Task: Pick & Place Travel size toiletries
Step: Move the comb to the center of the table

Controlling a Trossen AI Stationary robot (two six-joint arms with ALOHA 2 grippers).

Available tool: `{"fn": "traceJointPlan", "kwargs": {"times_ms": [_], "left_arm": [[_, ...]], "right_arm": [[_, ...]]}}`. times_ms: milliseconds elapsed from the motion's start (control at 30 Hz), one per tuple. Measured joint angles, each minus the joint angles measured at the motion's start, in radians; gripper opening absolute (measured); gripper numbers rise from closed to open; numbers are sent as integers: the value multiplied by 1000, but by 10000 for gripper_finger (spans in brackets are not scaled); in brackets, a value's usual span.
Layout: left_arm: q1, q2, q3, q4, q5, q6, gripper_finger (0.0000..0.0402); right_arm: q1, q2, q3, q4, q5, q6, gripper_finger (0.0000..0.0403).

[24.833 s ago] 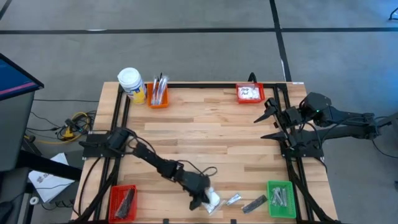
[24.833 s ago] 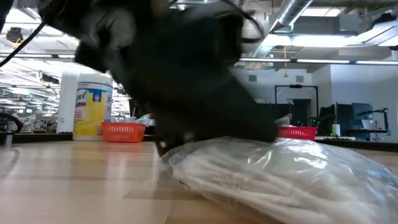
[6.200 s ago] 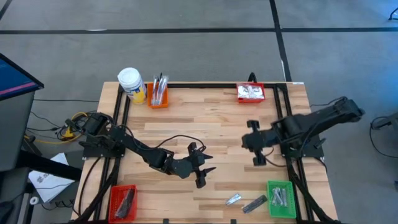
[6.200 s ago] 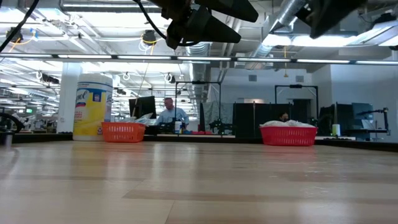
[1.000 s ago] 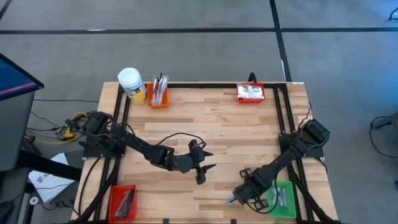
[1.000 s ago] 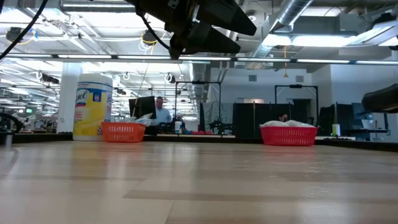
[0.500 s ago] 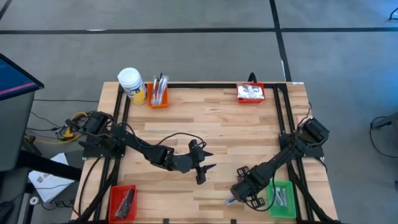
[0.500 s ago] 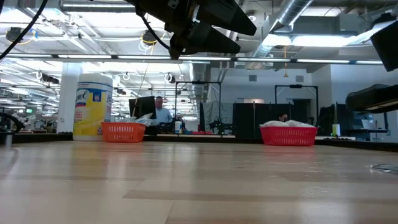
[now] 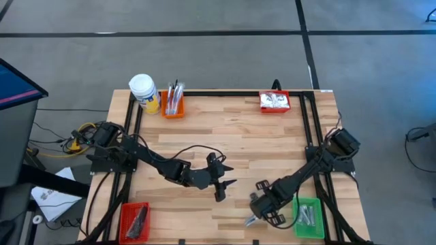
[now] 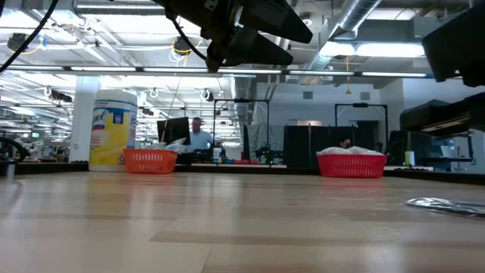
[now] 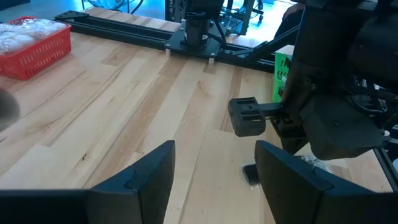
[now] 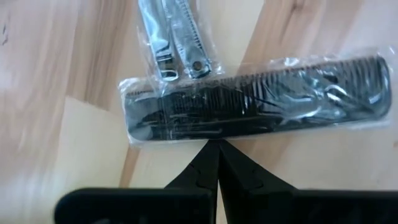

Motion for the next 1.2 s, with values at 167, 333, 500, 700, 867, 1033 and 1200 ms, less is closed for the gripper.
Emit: {"fn": "traceJointPlan", "kwargs": {"times_ms": [167, 333, 500, 700, 867, 1033, 1200], "left_arm": [[0, 0, 0, 0, 0, 0, 213], [0, 0, 0, 0, 0, 0, 213], [0, 0, 0, 0, 0, 0, 213], [0, 0, 0, -1, 0, 0, 213], [0, 0, 0, -3, 0, 0, 213], [0, 0, 0, -4, 0, 0, 213], [0, 0, 0, -3, 0, 0, 213]], "right_arm": [[-10, 0, 0, 25, 18, -11, 0], [-26, 2, 4, 42, 56, -26, 0], [-25, 7, 43, 6, 128, -26, 0], [-17, 9, 84, -32, 196, -25, 0], [-11, 8, 84, -37, 171, 0, 0], [5, 7, 93, -28, 137, 0, 0], [10, 13, 93, -17, 81, -29, 0]]}}
